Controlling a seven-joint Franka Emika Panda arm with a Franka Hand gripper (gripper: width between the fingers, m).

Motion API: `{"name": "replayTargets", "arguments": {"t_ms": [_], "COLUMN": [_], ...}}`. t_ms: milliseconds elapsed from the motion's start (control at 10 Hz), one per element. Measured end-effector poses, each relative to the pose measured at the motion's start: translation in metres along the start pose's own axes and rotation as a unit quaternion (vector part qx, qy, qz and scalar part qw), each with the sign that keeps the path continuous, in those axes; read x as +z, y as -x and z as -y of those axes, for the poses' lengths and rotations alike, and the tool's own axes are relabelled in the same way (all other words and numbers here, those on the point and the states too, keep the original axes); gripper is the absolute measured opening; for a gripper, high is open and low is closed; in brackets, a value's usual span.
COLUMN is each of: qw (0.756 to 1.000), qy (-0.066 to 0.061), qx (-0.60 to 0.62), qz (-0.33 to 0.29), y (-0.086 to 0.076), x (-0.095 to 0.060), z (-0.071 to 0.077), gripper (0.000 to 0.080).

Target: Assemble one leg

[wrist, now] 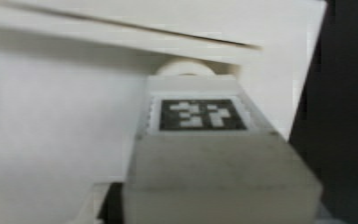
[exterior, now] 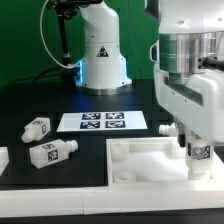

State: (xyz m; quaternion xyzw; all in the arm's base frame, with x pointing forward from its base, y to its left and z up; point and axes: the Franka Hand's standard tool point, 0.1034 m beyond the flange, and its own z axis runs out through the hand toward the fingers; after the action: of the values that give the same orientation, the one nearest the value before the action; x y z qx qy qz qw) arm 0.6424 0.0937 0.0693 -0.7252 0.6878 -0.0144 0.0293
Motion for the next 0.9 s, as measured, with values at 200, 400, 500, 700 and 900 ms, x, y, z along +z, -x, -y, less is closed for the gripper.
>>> {"name": "replayTargets", "arguments": {"t_ms": [200,400,500,700,900], "qw": [1.0,1.0,0.993,0.962,0.944], "qy": [-0.006,-0.006,0.005,0.007,0.004], "qx": [0.027,-0.016,-0.117,-0.274,-0.33], "qz": [-0.001,-0.002,0.003,0.012,0.013], "y": [0.0,0.001,0.005,0.008,0.009], "x": [0.0,0.0,-0.002,-0.005,-0.008], "z": [-0.002,-0.002,-0.005,-0.007,-0.01], "gripper": [0.0285,0.0285,0.0445,0.0626,0.0645]}}
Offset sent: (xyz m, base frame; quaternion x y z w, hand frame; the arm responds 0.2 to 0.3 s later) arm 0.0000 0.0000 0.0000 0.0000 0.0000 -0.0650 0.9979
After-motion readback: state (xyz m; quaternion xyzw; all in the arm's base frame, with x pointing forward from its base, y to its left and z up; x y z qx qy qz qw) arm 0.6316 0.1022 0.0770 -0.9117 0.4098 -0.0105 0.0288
